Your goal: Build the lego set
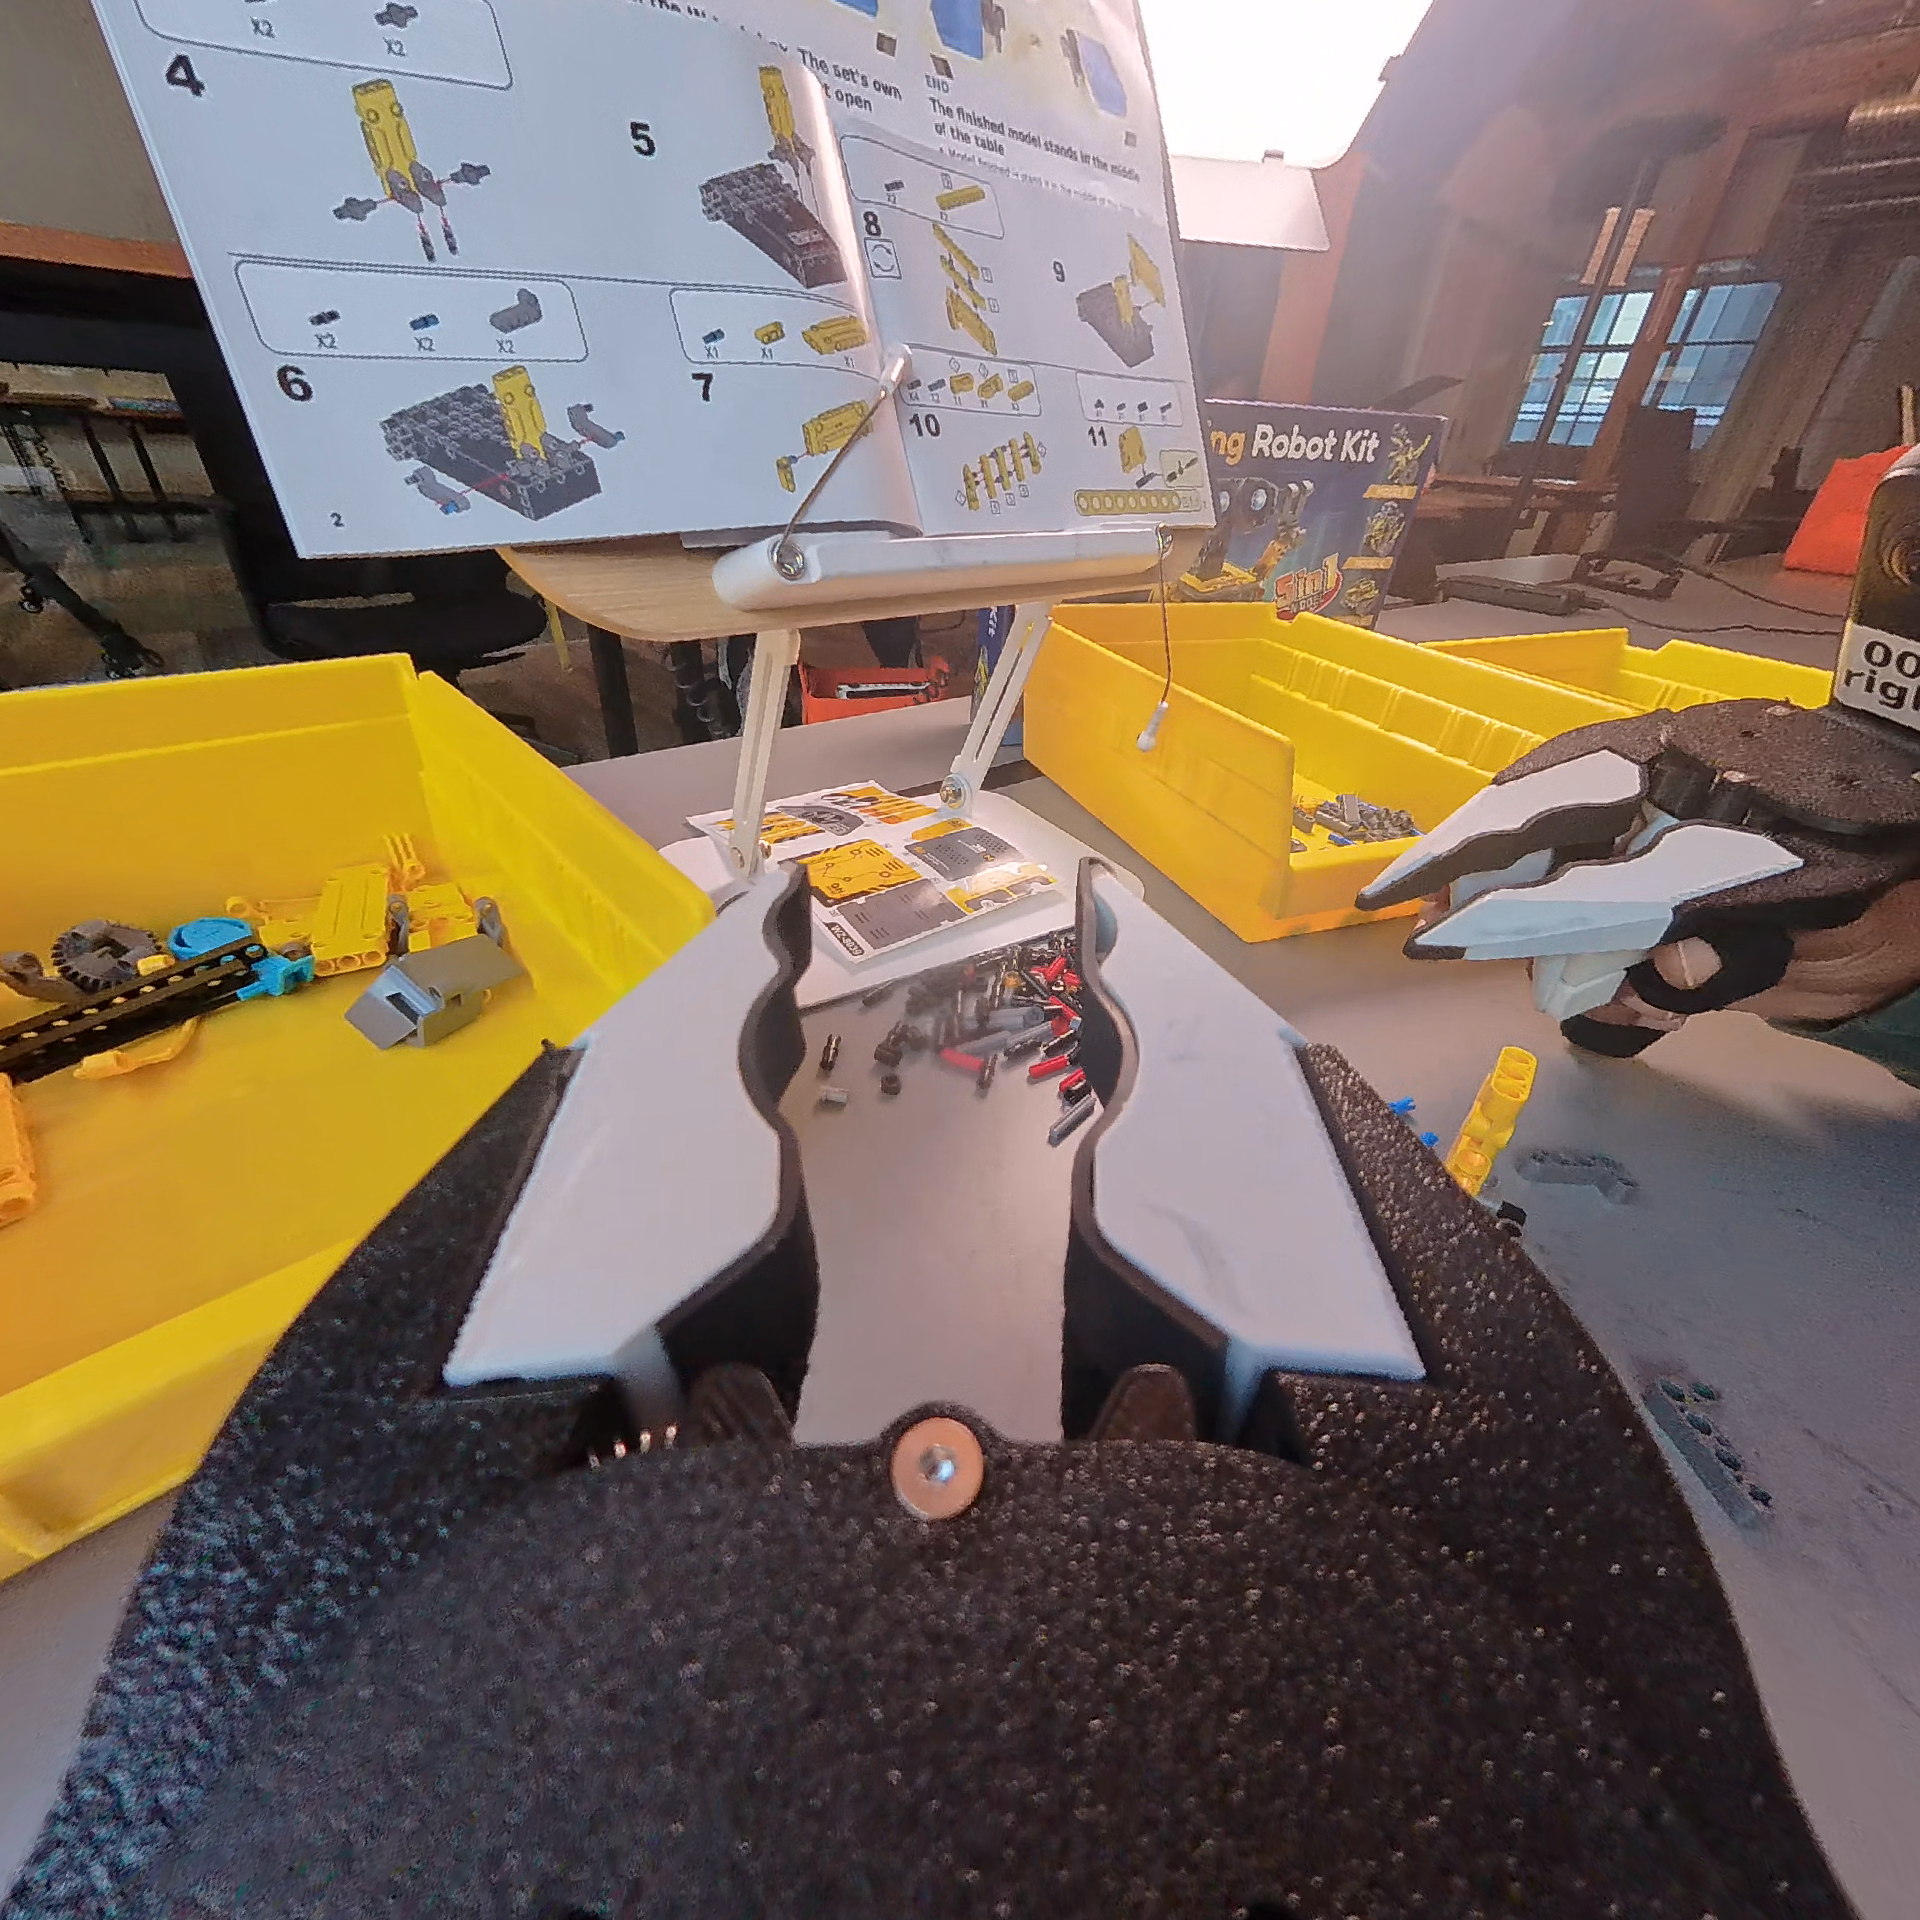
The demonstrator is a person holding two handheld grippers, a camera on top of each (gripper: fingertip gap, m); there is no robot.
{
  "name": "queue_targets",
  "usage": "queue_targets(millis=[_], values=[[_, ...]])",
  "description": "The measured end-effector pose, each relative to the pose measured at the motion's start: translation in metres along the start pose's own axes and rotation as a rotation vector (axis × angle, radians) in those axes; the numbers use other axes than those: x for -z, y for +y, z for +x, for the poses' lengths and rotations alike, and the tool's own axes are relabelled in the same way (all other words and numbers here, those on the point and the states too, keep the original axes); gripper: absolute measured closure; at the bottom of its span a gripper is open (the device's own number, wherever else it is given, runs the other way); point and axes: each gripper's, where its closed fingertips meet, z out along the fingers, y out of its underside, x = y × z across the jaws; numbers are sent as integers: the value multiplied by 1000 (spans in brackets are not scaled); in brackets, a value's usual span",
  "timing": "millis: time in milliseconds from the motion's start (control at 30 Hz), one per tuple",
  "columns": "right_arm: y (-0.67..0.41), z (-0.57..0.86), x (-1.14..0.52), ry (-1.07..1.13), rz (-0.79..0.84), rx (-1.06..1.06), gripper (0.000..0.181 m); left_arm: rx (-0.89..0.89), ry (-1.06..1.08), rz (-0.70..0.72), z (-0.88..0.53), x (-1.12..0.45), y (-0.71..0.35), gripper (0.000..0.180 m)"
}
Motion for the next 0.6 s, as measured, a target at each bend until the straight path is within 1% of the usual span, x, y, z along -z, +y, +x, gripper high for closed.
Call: queue_targets(millis=[167,367,600], values=[[6,0,-2,8,-33,17,165,7,26,-13,4,0,2,134],[7,0,-2,12,-42,19,166,-38,29,-51,9,-2,8,133],[14,-2,-3,-11,-79,26,166,-13,26,-61,5,-2,12,133]])
